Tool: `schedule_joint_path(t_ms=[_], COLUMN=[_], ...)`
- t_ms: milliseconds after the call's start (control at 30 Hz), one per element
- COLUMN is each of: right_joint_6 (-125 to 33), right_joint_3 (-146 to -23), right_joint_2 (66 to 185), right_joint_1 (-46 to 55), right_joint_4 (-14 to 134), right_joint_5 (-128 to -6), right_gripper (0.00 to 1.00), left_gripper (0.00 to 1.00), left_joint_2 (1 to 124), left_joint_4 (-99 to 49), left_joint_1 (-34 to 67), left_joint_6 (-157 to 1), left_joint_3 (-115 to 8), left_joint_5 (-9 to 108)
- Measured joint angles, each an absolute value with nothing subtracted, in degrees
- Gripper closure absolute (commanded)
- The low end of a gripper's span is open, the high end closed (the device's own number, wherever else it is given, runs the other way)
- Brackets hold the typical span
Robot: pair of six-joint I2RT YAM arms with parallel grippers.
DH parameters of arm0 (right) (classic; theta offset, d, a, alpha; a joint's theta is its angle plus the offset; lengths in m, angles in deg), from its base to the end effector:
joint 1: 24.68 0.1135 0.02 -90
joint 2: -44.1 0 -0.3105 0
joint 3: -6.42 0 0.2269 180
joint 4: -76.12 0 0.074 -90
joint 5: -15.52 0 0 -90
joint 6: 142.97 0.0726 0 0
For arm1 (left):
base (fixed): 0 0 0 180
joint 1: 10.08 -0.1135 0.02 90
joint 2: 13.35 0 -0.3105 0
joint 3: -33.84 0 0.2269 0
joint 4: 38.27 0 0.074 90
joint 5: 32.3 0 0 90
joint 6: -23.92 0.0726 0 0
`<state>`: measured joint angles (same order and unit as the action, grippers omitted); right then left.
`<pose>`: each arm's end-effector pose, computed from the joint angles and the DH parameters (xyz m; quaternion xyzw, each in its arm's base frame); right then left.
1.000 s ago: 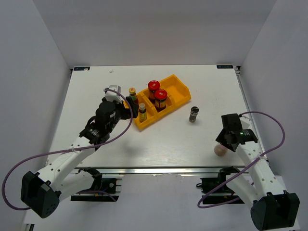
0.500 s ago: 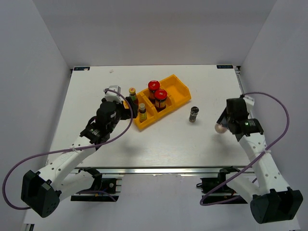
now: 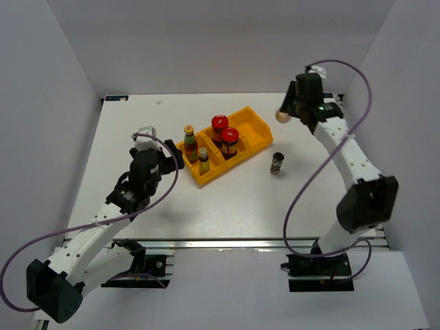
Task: Organize the condiment bottles
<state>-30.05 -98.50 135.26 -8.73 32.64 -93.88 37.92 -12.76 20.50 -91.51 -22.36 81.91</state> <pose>0.3628 0.0786 0.4073 0.1363 0.8457 0.0273 0.5152 0.1727 -0.0675 0.3259 -0.0832 0.8083 -0.1092 0.5725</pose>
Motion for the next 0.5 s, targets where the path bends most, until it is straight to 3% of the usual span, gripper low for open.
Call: schedule_joint_path(t_ms=[233, 500], right_joint_6=[-34.49, -36.19], right_joint_3=[-123.37, -127.98], right_joint_2=[158.75, 167.58], right_joint_1=[-1.69, 0.40], right_joint_4=[32.53, 30.83], right_joint_5=[-92.66, -92.61], right_gripper=[0.94, 0.94], left_gripper=[0.02, 0.02], left_joint_2=[38.35, 42.05], left_joint_4=[-11.99, -11.99], left_joint_1=[9.66, 0.88], left_joint_6=[-95.34, -99.36], left_joint_3=[-22.20, -22.20], left_joint_5=[78.72, 71.79])
